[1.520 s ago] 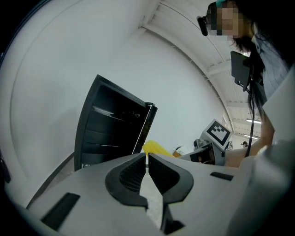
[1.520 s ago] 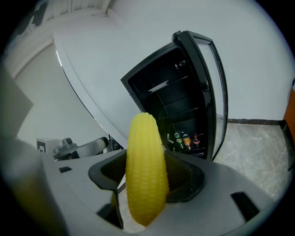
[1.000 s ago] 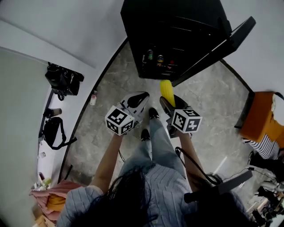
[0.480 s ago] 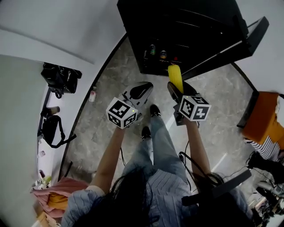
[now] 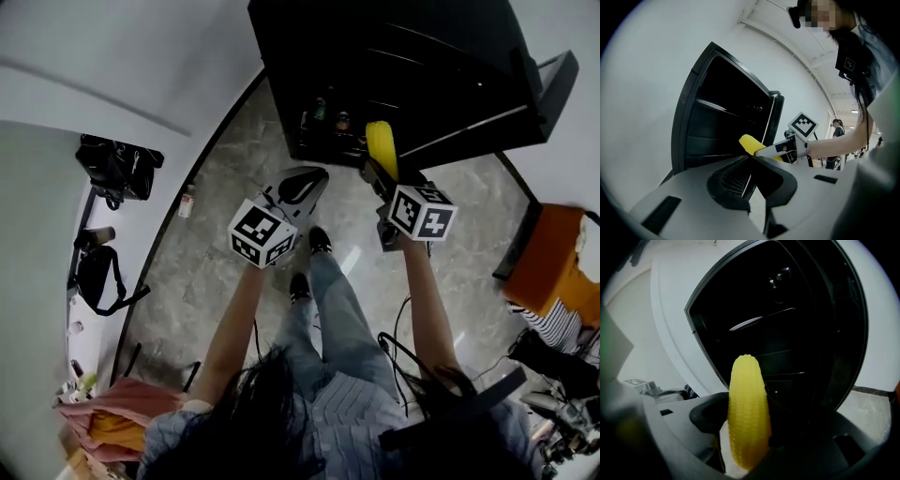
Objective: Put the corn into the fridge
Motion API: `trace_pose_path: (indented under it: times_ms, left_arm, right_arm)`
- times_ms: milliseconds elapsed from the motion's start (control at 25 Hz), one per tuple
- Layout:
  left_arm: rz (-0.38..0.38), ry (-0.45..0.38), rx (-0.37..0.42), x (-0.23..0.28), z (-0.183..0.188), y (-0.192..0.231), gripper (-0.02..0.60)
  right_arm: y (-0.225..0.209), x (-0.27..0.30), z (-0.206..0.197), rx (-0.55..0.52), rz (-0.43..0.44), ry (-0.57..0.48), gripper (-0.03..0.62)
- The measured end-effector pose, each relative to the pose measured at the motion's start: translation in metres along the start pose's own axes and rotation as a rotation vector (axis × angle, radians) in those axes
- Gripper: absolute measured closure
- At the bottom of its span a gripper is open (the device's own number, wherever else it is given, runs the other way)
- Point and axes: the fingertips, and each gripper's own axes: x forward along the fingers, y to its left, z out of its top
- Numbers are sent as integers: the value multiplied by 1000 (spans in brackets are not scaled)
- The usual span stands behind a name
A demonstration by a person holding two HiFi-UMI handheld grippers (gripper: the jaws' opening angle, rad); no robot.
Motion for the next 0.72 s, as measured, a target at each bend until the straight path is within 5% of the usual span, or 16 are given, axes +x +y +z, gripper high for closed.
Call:
trace_pose_path:
  times_ms: [720]
  left_arm:
    - [-15, 53, -11, 33, -24, 17, 574]
  right_arm:
    - [-45, 123, 61, -131, -48, 41, 339]
